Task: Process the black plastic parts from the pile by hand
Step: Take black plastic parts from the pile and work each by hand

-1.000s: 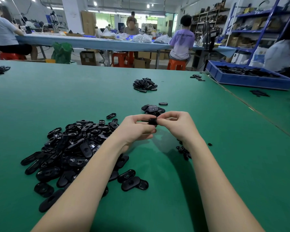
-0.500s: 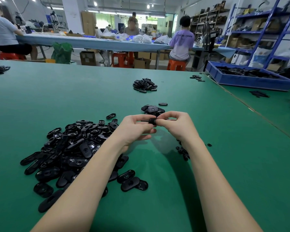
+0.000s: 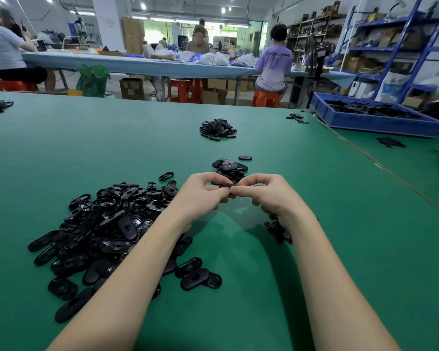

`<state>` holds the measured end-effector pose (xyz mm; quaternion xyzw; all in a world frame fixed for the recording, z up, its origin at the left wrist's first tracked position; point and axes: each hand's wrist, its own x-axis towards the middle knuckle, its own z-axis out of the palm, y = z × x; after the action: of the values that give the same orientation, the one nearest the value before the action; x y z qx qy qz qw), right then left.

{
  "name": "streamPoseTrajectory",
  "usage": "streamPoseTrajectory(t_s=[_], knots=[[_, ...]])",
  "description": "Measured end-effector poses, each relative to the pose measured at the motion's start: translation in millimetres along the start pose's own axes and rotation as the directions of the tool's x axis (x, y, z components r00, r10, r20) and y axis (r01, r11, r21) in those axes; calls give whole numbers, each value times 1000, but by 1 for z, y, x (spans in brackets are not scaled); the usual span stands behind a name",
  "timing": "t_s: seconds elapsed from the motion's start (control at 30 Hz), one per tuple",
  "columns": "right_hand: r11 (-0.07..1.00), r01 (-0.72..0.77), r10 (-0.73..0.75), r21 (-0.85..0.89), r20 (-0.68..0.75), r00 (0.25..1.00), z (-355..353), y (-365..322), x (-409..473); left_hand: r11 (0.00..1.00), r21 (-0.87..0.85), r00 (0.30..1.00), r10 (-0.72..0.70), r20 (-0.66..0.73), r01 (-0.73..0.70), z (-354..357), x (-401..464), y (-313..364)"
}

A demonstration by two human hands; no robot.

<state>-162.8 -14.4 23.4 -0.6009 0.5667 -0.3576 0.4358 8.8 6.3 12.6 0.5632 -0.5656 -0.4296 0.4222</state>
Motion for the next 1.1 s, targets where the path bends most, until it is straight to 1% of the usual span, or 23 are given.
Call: streamPoseTrajectory(t_s=[0.1, 0.17, 0.27, 0.47, 0.6, 0.7, 0.77, 0.87, 1.1], knots=[[1000, 15, -15, 0, 14, 1000, 0, 0, 2, 999, 37, 999, 7, -33, -6, -1, -1, -1], [1000, 21, -21, -23, -7, 1000, 2, 1, 3, 998, 59, 999, 11, -43, -9, -1, -1, -2], [997, 42, -45, -68, -46, 998, 4, 1, 4, 995, 96, 999, 22, -38, -18, -1, -1, -2], [989, 99, -107, -110, -66, 992, 7, 3, 7, 992, 110, 998, 61, -36, -56, -3, -2, -2], [988, 129, -134, -82, -51, 990, 7, 6, 7, 993, 95, 998, 65, -16, -64, -4, -4, 0], [988, 154, -154, -19, -8, 988, 5, 8, 6, 998, 48, 999, 42, 33, -44, -7, -6, 4], [986, 167, -167, -7, 7, 986, 6, 9, 5, 1000, 18, 998, 25, 65, -26, -9, -8, 5], [984, 177, -177, -2, 0, 984, 7, 10, 7, 1000, -5, 998, 12, 65, -11, -10, -9, 6], [983, 183, -184, 5, 16, 983, 10, 12, 7, 1000, 12, 998, -14, 54, 14, -9, -8, 7]])
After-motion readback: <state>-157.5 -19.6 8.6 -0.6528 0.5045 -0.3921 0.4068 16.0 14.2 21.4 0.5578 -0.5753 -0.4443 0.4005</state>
